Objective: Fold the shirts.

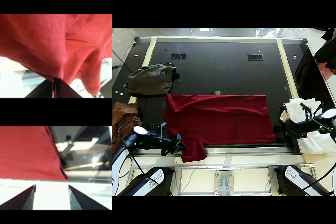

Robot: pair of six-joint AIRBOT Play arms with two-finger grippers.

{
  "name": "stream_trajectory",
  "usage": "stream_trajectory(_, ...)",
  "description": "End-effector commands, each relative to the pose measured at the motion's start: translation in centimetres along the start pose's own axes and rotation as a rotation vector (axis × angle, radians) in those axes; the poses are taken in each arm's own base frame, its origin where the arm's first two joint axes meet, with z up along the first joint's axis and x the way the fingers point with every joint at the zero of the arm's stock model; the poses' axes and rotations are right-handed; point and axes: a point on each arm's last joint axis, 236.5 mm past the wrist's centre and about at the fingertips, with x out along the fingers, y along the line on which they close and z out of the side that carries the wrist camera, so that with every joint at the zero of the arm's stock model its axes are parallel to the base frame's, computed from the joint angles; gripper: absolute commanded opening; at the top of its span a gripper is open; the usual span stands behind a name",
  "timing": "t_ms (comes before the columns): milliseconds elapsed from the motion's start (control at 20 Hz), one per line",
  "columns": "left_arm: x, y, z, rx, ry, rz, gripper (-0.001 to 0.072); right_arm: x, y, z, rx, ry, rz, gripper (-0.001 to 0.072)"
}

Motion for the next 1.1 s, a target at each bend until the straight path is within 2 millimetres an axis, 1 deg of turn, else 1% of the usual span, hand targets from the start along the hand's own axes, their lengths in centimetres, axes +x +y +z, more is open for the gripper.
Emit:
stream_trajectory(0, 0.0, 0.0, 0.1, 0.0, -0.003, 0.0, 0.0014, 3.2, -0.3, -1.9, 0.066, 0.07, 0.051, 0.0466)
stream_trajectory(100, 0.0, 0.0, 0.1, 0.0, -0.003, 0.0, 0.0014, 4.9, 0.2, -2.7, 0.096, 0.119, 0.105, 0.0466)
stream_trajectory(150, 0.0, 0.0, 0.1, 0.0, -0.003, 0.0, 0.0013, 5.3, 0.1, -3.0, 0.102, 0.139, 0.114, 0.0466)
stream_trajectory(350, 0.0, 0.0, 0.1, 0.0, -0.003, 0.0, 0.0014, 5.9, -0.3, -2.7, 0.118, 0.147, 0.112, 0.0465)
stream_trajectory(500, 0.0, 0.0, 0.1, -0.001, -0.003, 0.0, 0.0014, 6.0, -0.5, -2.0, 0.12, 0.116, 0.105, 0.0364)
stream_trajectory(550, 0.0, 0.0, 0.1, 0.0, -0.003, 0.001, 0.0014, 6.1, -0.4, -1.6, 0.119, 0.097, 0.111, 0.0359)
stream_trajectory(650, 0.0, 0.0, 0.1, 0.0, -0.003, 0.001, 0.0014, 6.1, 0.0, -0.6, 0.126, 0.058, 0.127, 0.0119)
stream_trajectory(700, 0.0, 0.0, 0.1, 0.0, -0.003, 0.001, 0.0014, 6.1, 0.1, -0.1, 0.13, 0.038, 0.134, 0.0111)
stream_trajectory(800, 0.0, 0.0, 0.1, 0.0, -0.007, 0.001, 0.0014, 6.1, 0.2, 0.6, 0.139, 0.009, 0.14, 0.0011)
stream_trajectory(900, 0.0, -0.1, 0.4, -0.001, -0.016, -0.002, 0.0013, 6.0, 0.8, 0.7, 0.147, 0.007, 0.163, 0.0011)
stream_trajectory(950, -0.2, -0.3, 0.5, 0.001, -0.021, -0.009, 0.0013, 5.8, 1.4, 0.3, 0.143, 0.023, 0.188, 0.001)
stream_trajectory(1000, -0.5, -0.8, 0.8, 0.01, -0.028, -0.021, 0.0013, 5.6, 2.0, -0.1, 0.12, 0.038, 0.209, 0.001)
stream_trajectory(1050, -1.0, -1.7, 1.2, 0.034, -0.05, -0.046, 0.0013, 5.1, 2.5, -0.7, 0.098, 0.049, 0.221, 0.001)
